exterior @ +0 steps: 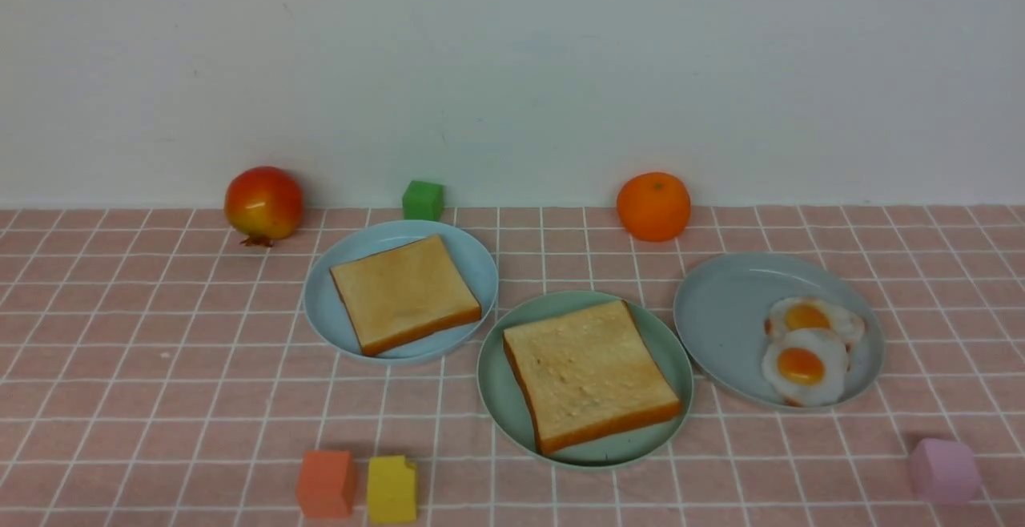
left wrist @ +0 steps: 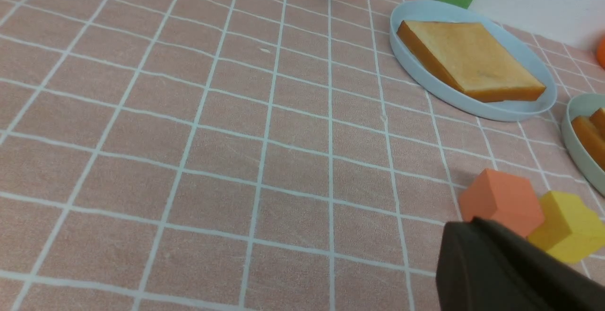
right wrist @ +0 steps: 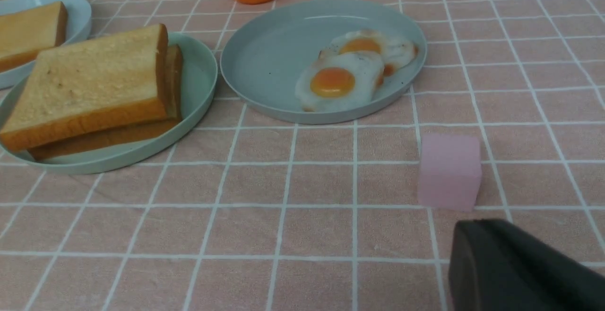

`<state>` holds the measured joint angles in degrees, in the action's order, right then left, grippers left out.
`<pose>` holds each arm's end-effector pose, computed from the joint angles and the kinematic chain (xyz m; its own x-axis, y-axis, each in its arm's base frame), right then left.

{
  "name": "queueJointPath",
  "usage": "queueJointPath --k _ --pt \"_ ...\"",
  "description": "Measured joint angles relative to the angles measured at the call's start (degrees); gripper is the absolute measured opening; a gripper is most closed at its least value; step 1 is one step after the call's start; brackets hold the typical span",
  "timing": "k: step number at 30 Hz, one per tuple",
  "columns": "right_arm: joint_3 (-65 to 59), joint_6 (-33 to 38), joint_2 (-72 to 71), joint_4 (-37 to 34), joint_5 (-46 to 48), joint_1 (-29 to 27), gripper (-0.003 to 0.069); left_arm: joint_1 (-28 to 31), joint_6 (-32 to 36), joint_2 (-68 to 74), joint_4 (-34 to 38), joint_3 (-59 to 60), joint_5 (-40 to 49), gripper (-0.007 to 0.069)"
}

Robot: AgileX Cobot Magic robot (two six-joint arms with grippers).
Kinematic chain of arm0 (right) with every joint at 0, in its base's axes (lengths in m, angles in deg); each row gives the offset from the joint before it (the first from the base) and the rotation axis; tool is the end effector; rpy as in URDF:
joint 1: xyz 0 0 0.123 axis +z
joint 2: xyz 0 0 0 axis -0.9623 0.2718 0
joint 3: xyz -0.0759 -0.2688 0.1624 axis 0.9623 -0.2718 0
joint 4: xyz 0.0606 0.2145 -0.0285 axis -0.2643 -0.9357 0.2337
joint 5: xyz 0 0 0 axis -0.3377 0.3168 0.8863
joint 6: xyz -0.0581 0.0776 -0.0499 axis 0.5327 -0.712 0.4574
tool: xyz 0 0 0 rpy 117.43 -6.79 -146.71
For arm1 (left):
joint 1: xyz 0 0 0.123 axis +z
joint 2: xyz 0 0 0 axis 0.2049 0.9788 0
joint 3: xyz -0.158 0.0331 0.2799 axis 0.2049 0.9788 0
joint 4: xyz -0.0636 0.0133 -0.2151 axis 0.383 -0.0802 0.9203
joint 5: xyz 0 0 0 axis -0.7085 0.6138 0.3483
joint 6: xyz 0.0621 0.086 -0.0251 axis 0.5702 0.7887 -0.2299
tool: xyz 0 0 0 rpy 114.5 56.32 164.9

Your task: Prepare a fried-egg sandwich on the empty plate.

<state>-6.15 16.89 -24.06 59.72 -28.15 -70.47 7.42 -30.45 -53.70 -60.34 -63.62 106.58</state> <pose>0.0028 0.0045 0.1649 -0.3119 -0.0044 -0.9501 -0.0986 0.9947 0.0278 0.0047 -0.0020 0.1704 -0.2813 -0.3636 -0.8881 -0.0181 0.9273 -0.3739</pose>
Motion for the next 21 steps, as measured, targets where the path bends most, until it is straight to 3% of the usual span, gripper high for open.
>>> queueJointPath --k 21 --pt "0.0 0.0 0.0 -0.05 0.0 0.0 0.0043 0.0 -0.02 0.0 0.1 0.0 0.05 0.0013"
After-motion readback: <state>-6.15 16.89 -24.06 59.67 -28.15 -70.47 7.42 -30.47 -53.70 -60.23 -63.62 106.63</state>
